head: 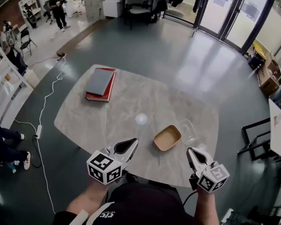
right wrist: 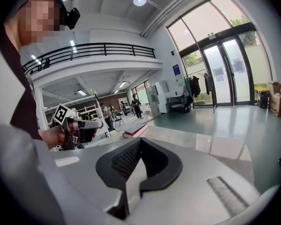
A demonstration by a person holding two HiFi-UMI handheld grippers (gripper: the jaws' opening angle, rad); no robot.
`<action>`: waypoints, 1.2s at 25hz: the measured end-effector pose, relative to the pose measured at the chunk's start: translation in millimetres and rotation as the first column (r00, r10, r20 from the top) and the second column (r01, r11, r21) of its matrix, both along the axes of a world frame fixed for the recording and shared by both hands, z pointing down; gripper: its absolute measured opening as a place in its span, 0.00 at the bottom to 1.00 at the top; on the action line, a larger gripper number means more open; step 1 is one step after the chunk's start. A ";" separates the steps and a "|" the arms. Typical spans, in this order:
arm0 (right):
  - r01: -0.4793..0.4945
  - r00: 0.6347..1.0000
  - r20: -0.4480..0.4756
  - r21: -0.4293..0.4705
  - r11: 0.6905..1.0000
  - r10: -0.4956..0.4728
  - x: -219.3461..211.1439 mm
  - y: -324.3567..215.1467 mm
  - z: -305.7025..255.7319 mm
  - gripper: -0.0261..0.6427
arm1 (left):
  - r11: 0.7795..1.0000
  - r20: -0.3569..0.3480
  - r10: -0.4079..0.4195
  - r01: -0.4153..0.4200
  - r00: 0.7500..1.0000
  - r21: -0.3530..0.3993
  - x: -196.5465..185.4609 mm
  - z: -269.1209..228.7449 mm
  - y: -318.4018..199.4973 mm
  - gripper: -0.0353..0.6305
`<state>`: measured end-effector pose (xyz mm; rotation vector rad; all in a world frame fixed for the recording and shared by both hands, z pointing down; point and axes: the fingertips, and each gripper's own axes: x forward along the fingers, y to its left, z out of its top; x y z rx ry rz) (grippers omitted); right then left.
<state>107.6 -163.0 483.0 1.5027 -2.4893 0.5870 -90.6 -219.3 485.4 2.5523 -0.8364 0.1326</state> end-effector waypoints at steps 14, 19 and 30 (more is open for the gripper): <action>0.022 1.000 -0.017 -0.076 0.997 -0.024 39.1 -5.2 33.1 0.05 | 1.000 -0.003 0.012 -0.012 1.000 0.004 51.3 -3.4 -15.4 0.06; 0.054 0.995 -0.075 -0.105 0.993 -0.062 48.5 -13.1 45.1 0.08 | 1.000 -0.001 0.011 -0.011 1.000 0.000 65.7 -5.4 -20.0 0.06; 0.114 0.969 -0.190 -0.218 0.969 -0.157 60.4 -37.2 96.2 0.17 | 1.000 0.008 0.016 -0.016 1.000 -0.008 85.3 -0.1 -25.6 0.06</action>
